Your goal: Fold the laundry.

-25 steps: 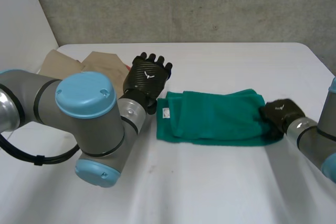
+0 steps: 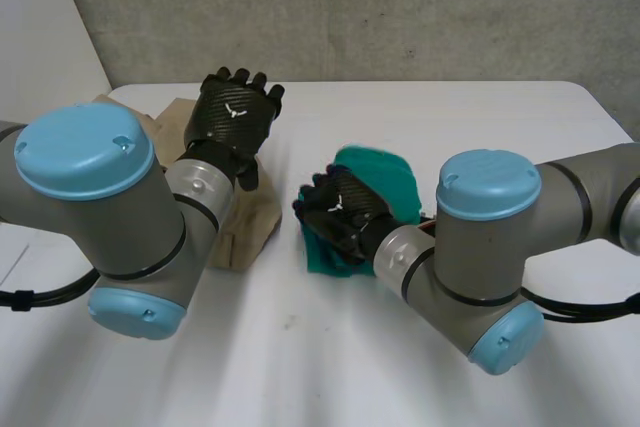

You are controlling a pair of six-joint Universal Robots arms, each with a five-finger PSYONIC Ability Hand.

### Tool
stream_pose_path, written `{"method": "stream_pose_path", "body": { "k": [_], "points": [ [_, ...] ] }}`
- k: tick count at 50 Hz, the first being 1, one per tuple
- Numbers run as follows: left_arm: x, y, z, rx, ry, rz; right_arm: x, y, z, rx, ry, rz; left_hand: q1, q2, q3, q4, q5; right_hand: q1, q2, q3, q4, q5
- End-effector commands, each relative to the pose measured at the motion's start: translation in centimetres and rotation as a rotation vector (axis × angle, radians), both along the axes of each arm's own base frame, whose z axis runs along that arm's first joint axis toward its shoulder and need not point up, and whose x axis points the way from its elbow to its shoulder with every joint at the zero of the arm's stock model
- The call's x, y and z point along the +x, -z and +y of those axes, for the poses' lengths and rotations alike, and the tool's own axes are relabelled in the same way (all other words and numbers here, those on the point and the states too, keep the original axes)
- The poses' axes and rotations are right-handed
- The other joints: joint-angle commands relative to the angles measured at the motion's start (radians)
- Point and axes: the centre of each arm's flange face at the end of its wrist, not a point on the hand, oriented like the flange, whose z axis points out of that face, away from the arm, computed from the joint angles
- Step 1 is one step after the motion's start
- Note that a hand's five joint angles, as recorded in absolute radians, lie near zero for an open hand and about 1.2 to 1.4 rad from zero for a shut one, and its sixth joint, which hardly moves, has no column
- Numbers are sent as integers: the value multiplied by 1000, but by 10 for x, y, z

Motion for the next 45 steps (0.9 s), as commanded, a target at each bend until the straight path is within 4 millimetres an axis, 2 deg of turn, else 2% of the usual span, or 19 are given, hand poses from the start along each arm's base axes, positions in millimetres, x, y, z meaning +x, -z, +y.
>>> {"method": "stream_pose_path", "body": {
  "k": [1,2,6,10,13,17,20,27,36,40,41,45],
  "points": [
    [-12,-11,-8,9,25,119,-28,-20,-40,180,263,-211,-6,-24,-30,-24,-46,-200,-291,-300,-323,-336],
    [-15,-10,-9,16,30,132,-46,-25,-58,232,359,-276,-6,-24,-30,-24,-46,-200,-291,-300,-323,-336],
    [-39,-8,-4,38,103,195,-84,-42,-81,333,512,-437,6,-12,-18,-12,-34,-200,-291,-300,-323,-336],
    [-67,5,9,81,217,199,-101,-52,-91,384,571,-524,23,5,-1,6,-17,-200,-291,-300,-323,-336],
    [-81,20,16,135,272,182,-107,-51,-92,406,586,-510,32,14,8,15,-8,-200,-291,-300,-323,-336],
    [-97,42,23,202,306,164,-105,-44,-93,455,583,-482,29,11,5,12,-11,-200,-291,-300,-323,-336],
    [-105,59,25,244,315,135,-102,-29,-97,495,592,-453,35,17,11,17,-5,-200,-291,-300,-323,-336],
    [-106,87,24,323,292,74,-97,-16,-102,511,596,-433,61,44,37,44,22,-200,-291,-300,-323,-336],
    [-85,93,10,301,113,-25,-93,-15,-106,477,575,-401,61,44,38,44,22,-200,-291,-300,-323,-336],
    [-75,98,10,282,101,-118,-79,-12,-98,469,526,-372,52,35,29,35,13,-200,-291,-300,-323,-336],
    [-74,98,10,277,101,-132,-70,-10,-93,471,499,-359,52,35,29,35,13,-200,-291,-300,-323,-336],
    [-72,101,13,274,105,-172,-58,3,-85,482,469,-304,41,23,17,23,1,-200,-291,-300,-323,-336]
  ]
}}
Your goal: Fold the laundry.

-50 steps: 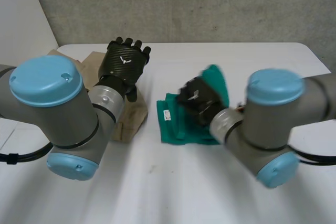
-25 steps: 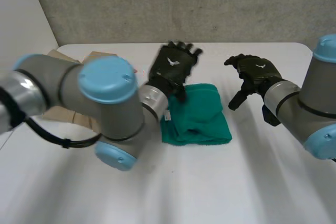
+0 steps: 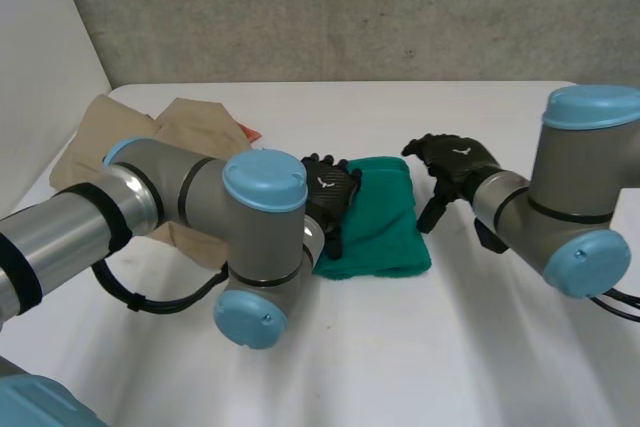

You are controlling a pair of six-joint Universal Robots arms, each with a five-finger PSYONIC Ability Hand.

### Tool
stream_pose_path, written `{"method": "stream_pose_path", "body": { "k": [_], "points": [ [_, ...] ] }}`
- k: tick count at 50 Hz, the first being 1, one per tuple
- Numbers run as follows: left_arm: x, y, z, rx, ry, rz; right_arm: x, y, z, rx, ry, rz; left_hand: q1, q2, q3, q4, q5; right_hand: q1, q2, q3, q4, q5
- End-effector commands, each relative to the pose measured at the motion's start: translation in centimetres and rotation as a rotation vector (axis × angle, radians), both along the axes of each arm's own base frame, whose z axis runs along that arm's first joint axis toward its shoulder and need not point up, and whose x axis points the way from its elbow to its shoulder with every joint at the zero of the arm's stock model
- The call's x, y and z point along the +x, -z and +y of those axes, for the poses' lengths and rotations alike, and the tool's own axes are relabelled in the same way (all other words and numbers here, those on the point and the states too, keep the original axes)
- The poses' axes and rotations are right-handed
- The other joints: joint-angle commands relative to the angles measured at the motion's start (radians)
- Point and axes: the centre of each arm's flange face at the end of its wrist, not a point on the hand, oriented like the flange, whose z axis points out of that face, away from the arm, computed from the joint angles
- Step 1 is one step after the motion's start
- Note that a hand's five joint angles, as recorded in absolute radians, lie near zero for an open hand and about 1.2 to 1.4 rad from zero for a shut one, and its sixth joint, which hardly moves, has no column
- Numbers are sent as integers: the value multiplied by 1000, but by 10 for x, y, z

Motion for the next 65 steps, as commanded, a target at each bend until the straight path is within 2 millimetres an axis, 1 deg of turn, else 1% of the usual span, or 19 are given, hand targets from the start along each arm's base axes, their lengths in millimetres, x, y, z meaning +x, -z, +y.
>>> {"method": "stream_pose_path", "body": {
  "k": [1,8,10,20,24,25,28,29,31,32,33,34,35,39,45,50,54,58,65],
  "points": [
    [10,6,3,-27,12,-110,25,19,16,16,-93,66,38,21,15,21,1,-25,-44,-39,-58,-59],
    [11,15,3,-15,12,-132,31,45,13,20,-123,175,38,21,15,21,1,-25,-44,-39,-58,-59],
    [11,17,3,-13,9,-141,29,47,11,14,-113,193,38,21,15,21,1,-25,-44,-39,-58,-59],
    [21,8,-9,-36,-7,-167,24,37,7,-17,-77,209,14,-2,-8,-2,-22,-25,-44,-39,-58,-59],
    [19,-14,-6,-64,-4,-127,20,17,13,-45,-66,180,11,-5,-11,-5,-25,-25,-44,-39,-58,-59],
    [19,-27,-3,-79,4,-103,18,14,15,-49,-62,178,5,-11,-17,-11,-31,-25,-44,-39,-58,-59],
    [18,-44,0,-93,27,-63,11,4,22,-98,-31,159,5,-11,-17,-11,-31,-25,-44,-39,-58,-59],
    [19,-57,3,-100,47,-29,9,2,23,-108,-16,151,5,-11,-17,-11,-31,-25,-44,-39,-58,-59],
    [19,-72,7,-107,76,14,-5,-5,23,-130,59,121,5,-11,-17,-11,-31,-25,-44,-39,-58,-59],
    [20,-80,8,-111,91,36,-11,-6,22,-128,87,110,5,-11,-17,-11,-31,-25,-44,-39,-58,-59],
    [22,-95,12,-112,122,82,-17,-7,22,-117,110,96,8,-8,-14,-8,-28,-25,-44,-39,-58,-59],
    [23,-101,14,-108,140,100,-22,-7,23,-105,130,86,11,-5,-11,-5,-25,-25,-44,-39,-58,-59],
    [26,-106,14,-99,152,115,-31,-5,24,-71,162,64,14,-3,-8,-2,-22,-25,-44,-39,-58,-59],
    [43,-125,12,-48,207,169,-42,12,36,54,193,15,20,3,-2,4,-16,-25,-44,-39,-58,-59],
    [55,-143,19,60,314,238,-40,31,54,201,120,-81,20,3,-2,4,-16,-25,-44,-39,-58,-59],
    [59,-149,20,105,332,280,-35,39,56,260,84,-162,20,3,-2,4,-16,-25,-44,-39,-58,-59],
    [60,-149,21,125,330,295,-28,48,50,269,87,-207,23,6,1,6,-14,-25,-44,-39,-58,-59],
    [61,-147,22,129,326,291,-25,54,41,257,87,-216,26,9,4,9,-11,-9,-28,-23,-42,-43],
    [61,-143,24,141,324,287,-9,65,39,261,53,-208,23,6,1,6,-14,100,81,85,66,66]
  ]
}}
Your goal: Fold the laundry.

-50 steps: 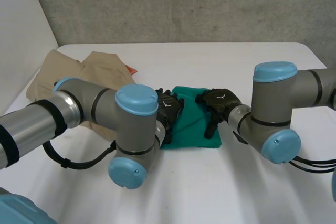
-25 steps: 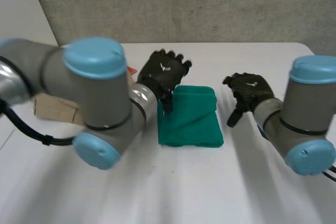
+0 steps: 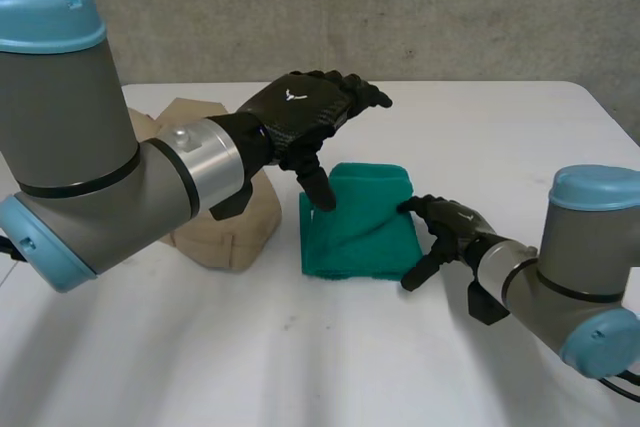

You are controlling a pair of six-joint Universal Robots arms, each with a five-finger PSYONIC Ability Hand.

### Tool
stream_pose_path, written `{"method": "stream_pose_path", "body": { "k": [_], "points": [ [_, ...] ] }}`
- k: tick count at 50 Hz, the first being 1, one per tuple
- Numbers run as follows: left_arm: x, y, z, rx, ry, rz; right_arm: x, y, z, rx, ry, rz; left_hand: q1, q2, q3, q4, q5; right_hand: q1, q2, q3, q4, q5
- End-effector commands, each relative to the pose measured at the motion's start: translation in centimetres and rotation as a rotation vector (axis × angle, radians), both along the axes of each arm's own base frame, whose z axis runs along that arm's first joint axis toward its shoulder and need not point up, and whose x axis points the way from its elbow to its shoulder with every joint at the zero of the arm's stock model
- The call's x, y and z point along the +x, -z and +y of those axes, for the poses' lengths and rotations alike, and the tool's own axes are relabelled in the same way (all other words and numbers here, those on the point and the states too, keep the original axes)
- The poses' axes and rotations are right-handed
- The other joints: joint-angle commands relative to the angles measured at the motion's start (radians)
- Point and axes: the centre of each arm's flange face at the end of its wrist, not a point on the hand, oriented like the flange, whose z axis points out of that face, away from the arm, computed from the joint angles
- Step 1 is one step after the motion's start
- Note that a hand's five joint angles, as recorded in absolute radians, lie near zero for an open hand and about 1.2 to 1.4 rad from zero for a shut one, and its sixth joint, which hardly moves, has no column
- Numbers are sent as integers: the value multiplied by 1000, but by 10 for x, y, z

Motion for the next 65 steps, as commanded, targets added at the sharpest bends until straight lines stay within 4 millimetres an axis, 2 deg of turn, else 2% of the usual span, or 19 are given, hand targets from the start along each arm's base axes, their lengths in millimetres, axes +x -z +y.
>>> {"method": "stream_pose_path", "body": {
  "k": [1,7,11,16,19,23,25,27,28,30,34,35,38,43,51,55,56,58,65],
  "points": [
    [0,4,2,8,-4,-8,20,13,-7,-13,-33,3,26,8,2,8,-8,111,91,95,78,85],
    [0,5,2,9,-4,-9,26,18,-13,-24,-32,8,26,8,2,8,-8,279,259,263,246,252],
    [0,6,1,13,-6,-12,33,19,-17,-40,-33,7,29,11,5,11,-5,519,499,503,486,493],
    [1,7,1,14,-7,-13,32,12,-32,-98,32,26,26,8,2,9,-8,1195,1175,1179,1162,1169],
    [1,7,1,15,-9,-14,32,6,-39,-132,56,24,29,11,5,11,-5,1197,1177,1181,1164,1170],
    [2,6,2,15,-9,-14,29,-9,-61,-195,90,16,29,11,5,11,-5,1197,1177,1181,1164,1170],
    [3,4,4,10,-9,-10,11,-18,-88,-238,146,24,29,11,5,11,-5,1197,1177,1181,1164,1170],
    [3,3,4,9,-9,-8,-3,-20,-103,-257,176,38,29,11,5,11,-5,1197,1177,1181,1164,1170],
    [3,3,4,9,-9,-8,-17,-21,-120,-283,207,65,29,11,5,11,-5,1197,1177,1181,1164,1170],
    [3,2,4,8,-9,-7,-30,-25,-135,-319,229,98,29,11,5,11,-5,1197,1177,1181,1164,1170],
    [3,2,5,8,-7,-7,-68,-35,-176,-401,305,184,29,11,5,11,-5,1197,1177,1181,1164,1170],
    [3,2,5,8,-7,-7,-85,-36,-191,-417,340,205,29,11,5,11,-5,1197,1177,1181,1164,1170],
    [2,2,6,6,-4,-6,-111,-37,-212,-433,392,214,29,11,5,11,-5,1197,1177,1181,1164,1170],
    [1,3,7,13,-2,-6,-174,-24,-250,-420,475,243,29,11,5,11,-5,1197,1177,1181,1164,1170],
    [0,3,8,14,1,-5,-226,-7,-275,-451,534,279,32,14,8,14,-2,1197,1177,1181,1164,1170],
    [0,3,8,15,1,-6,-240,-2,-278,-476,533,311,32,14,8,14,-2,1197,1177,1181,1164,1170],
    [0,3,8,15,1,-6,-242,0,-278,-477,535,325,32,14,8,14,-2,939,919,923,906,913],
    [0,3,8,15,1,-4,-248,4,-278,-477,541,368,32,14,8,14,-2,-25,-45,-41,-58,-51],
    [0,2,8,13,1,-2,-268,2,-276,-484,583,574,32,14,8,14,-2,-25,-45,-41,-58,-51]
  ]
}}
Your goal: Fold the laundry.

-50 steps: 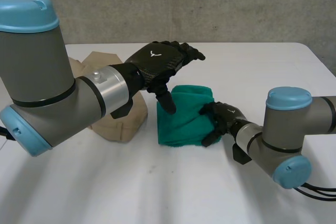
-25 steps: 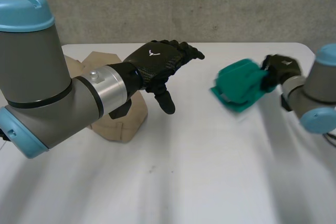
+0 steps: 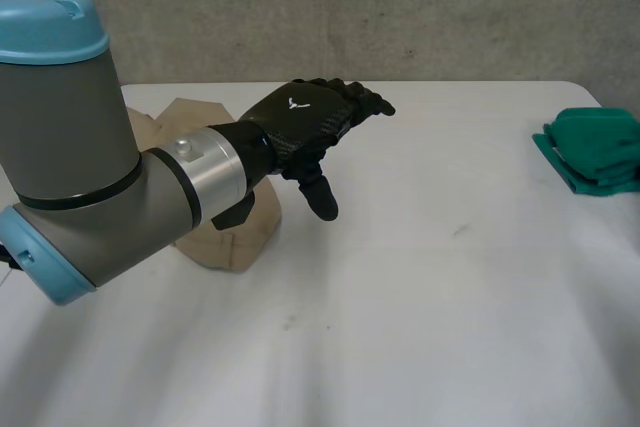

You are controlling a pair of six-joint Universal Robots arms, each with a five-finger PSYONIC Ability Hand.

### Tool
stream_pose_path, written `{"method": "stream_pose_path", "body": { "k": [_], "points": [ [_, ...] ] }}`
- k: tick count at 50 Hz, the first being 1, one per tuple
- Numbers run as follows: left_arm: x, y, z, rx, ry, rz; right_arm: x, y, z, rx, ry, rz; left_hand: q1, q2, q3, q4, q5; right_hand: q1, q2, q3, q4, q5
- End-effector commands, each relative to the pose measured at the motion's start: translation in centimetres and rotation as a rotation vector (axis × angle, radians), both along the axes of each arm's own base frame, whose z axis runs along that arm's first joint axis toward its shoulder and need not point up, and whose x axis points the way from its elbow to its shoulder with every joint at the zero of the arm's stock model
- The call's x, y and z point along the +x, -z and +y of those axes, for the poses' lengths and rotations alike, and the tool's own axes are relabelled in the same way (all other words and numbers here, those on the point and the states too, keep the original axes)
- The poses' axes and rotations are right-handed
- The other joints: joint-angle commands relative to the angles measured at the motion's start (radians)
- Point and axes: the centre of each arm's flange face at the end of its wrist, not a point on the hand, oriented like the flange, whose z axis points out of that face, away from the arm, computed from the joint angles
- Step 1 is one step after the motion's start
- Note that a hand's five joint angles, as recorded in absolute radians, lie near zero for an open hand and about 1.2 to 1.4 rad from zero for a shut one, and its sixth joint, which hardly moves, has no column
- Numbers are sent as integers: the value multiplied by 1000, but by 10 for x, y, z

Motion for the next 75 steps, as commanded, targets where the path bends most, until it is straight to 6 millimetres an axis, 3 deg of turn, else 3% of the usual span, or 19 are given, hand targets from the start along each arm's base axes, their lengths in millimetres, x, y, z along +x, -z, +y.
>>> {"method": "stream_pose_path", "body": {
  "k": [1,9,15,20,23,29,33,37,42,48,51,56,60,63,64,67,71,74,75],
  "points": [
    [0,-1,0,-2,0,2,-23,-5,5,58,117,256,31,14,8,14,-2,-124,-198,-218,-239,-236],
    [-1,3,7,11,11,-7,-37,-41,17,207,257,798,28,11,5,12,-5,-124,-198,-218,-239,-236],
    [3,0,-1,-11,-41,-3,-32,-93,25,109,291,680,22,5,-1,6,-10,-124,-198,-218,-239,-236],
    [9,-4,-17,-68,-133,16,17,-141,45,-14,145,468,17,0,-7,0,-16,-124,-198,-218,-239,-236],
    [20,-8,-32,-114,-215,19,68,-156,72,-43,-61,317,14,-3,-10,-3,-19,-124,-198,-218,-239,-236],
    [61,-7,-82,-174,-372,-14,157,-133,141,23,-373,240,17,0,-7,0,-16,-124,-198,-218,-239,-236],
    [84,22,-109,-172,-432,-132,193,-112,184,78,-497,231,22,5,-1,6,-10,-124,-198,-218,-239,-236],
    [106,77,-133,-168,-436,-357,222,-86,226,136,-602,237,28,11,5,11,-5,-124,-198,-218,-239,-236],
    [114,121,-142,-156,-398,-495,232,-65,255,186,-658,268,75,58,52,58,42,-124,-198,-218,-239,-236],
    [111,151,-143,-100,-373,-524,227,-49,268,226,-666,304,474,457,450,457,441,-124,-198,-218,-239,-236],
    [106,152,-142,-107,-369,-518,223,-48,266,220,-650,313,1206,1189,1183,1189,1173,-124,-198,-218,-239,-236],
    [73,133,-129,-153,-385,-410,221,-59,270,190,-644,319,1208,1191,1185,1191,1175,-124,-198,-218,-239,-236],
    [49,65,-107,-196,-458,-160,220,-67,271,168,-638,320,1208,1191,1185,1191,1175,-124,-198,-218,-239,-236],
    [30,40,-87,-192,-439,-35,219,-72,271,152,-632,320,1208,1191,1185,1191,1175,-124,-198,-218,-239,-236],
    [12,34,-70,-169,-397,27,218,-74,271,147,-625,320,1208,1191,1185,1191,1175,-124,-198,-218,-239,-236],
    [-19,29,-41,-142,-309,99,210,-80,266,135,-595,315,1208,1191,1185,1191,1175,-124,-198,-218,-239,-236],
    [-66,48,-10,-117,-199,126,205,-86,262,109,-564,299,1208,1191,1185,1191,1175,-124,-198,-218,-239,-236],
    [-90,66,-2,-113,-164,123,203,-88,261,95,-550,293,-14,-31,-37,-30,-47,-124,-198,-218,-239,-236],
    [-93,69,-1,-111,-162,121,203,-89,261,94,-549,290,-14,-31,-37,-30,-47,-124,-198,-218,-239,-236]
  ]
}}
